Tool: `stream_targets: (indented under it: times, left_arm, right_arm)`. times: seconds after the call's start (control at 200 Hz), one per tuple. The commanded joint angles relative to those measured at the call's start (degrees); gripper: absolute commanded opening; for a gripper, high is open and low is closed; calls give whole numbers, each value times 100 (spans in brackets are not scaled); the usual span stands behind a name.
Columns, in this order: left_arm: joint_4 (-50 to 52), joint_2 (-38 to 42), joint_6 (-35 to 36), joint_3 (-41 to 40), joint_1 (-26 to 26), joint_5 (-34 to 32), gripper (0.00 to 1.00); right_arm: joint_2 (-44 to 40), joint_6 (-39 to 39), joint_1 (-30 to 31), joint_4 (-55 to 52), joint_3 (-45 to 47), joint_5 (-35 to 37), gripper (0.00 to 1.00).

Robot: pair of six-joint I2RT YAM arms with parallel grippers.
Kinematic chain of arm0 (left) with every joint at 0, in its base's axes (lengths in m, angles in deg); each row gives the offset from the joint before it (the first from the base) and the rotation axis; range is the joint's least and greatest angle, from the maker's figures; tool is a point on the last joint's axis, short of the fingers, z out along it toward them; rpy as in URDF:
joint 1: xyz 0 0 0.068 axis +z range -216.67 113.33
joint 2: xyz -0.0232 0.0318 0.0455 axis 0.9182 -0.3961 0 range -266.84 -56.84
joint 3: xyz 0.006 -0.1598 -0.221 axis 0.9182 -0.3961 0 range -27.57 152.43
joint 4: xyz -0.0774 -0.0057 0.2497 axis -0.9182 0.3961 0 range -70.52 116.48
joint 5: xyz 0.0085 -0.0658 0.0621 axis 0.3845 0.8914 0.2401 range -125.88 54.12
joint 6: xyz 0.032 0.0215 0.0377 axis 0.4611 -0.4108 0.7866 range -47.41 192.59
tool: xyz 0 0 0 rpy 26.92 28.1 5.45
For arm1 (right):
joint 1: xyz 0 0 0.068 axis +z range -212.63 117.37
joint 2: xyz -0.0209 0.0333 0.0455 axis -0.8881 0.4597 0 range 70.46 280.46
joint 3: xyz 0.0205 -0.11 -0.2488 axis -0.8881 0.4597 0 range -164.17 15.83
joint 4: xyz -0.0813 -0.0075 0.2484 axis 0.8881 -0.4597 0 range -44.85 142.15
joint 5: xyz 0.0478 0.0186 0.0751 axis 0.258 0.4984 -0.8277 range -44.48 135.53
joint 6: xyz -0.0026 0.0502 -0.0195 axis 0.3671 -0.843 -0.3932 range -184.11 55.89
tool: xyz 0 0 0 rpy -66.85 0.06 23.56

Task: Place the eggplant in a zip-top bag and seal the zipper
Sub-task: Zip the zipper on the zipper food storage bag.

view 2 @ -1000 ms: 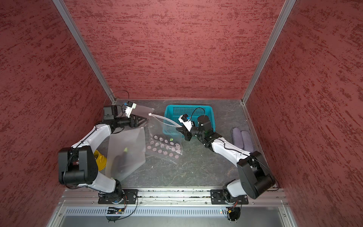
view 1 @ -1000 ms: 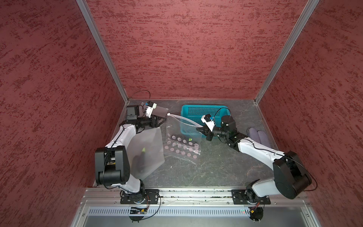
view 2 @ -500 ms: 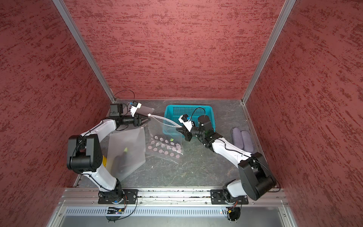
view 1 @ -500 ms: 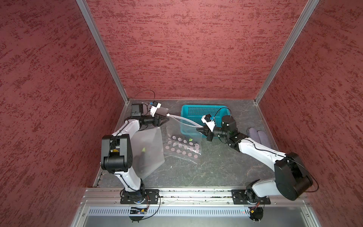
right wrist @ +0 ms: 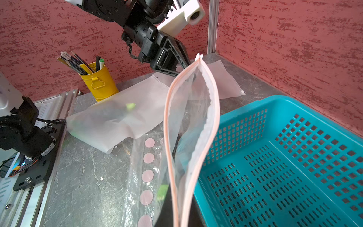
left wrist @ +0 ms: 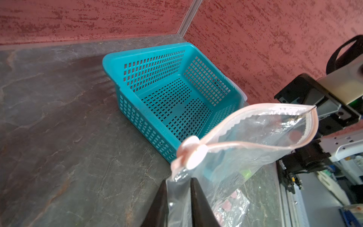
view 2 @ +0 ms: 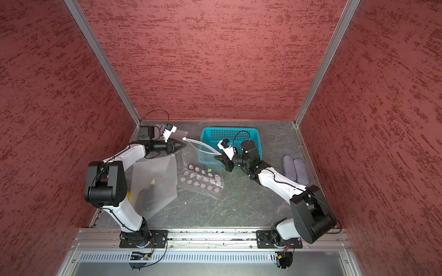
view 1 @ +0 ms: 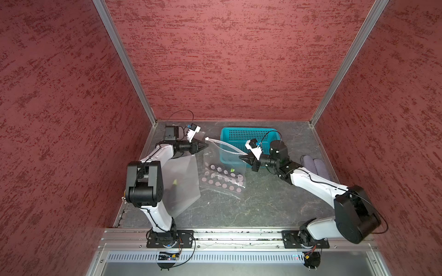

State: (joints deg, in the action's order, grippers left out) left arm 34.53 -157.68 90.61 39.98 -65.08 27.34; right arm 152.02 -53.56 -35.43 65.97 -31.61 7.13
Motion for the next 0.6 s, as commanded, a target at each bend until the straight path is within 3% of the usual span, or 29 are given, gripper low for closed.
stream_targets:
  times: [0.0, 0.245, 0.596]
  left_arm:
    - [-80, 3, 13, 39, -18, 105, 1]
    - [-187, 182, -152, -77, -31, 47, 0]
    - [138, 842, 26, -272, -544, -1148, 0]
  right_arm:
    - [-44, 47, -43, 2, -196, -39, 0]
    - [-151, -20, -100, 41, -93, 429, 2]
    - [-718, 147, -397, -501, -265, 1178, 39]
